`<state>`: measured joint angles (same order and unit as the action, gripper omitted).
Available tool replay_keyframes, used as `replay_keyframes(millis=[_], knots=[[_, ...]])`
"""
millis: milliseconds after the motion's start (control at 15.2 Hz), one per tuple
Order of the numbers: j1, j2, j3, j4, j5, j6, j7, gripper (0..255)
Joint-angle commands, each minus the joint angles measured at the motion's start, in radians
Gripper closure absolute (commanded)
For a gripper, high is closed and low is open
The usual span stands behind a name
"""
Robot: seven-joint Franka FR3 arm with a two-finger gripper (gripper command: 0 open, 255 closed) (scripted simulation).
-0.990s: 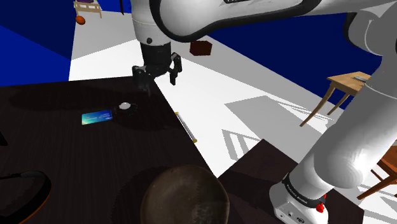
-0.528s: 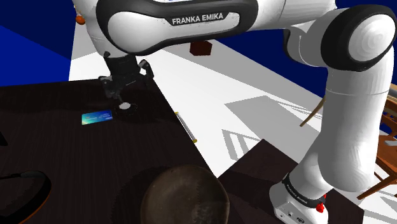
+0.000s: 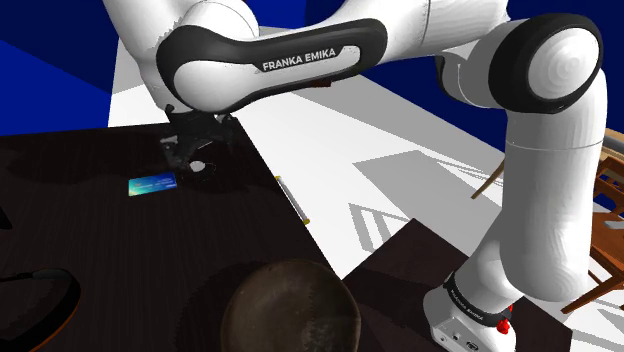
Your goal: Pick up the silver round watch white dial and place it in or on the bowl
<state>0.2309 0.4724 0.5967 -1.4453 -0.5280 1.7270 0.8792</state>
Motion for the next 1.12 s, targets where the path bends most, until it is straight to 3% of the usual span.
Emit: replay_keyframes(millis=[0,462,528,1056], knots=[[-0.005,0.000,-0.002,-0.015,-0.002,0.016,0.002,0],[-0.005,0.001,-0.002,-0.015,-0.002,0.016,0.002,0],[-0.005,0.000,-0.002,-0.015,-0.002,0.016,0.002,255],[-0.005,0.001,-0.002,-0.015,-0.002,0.015,0.002,255]])
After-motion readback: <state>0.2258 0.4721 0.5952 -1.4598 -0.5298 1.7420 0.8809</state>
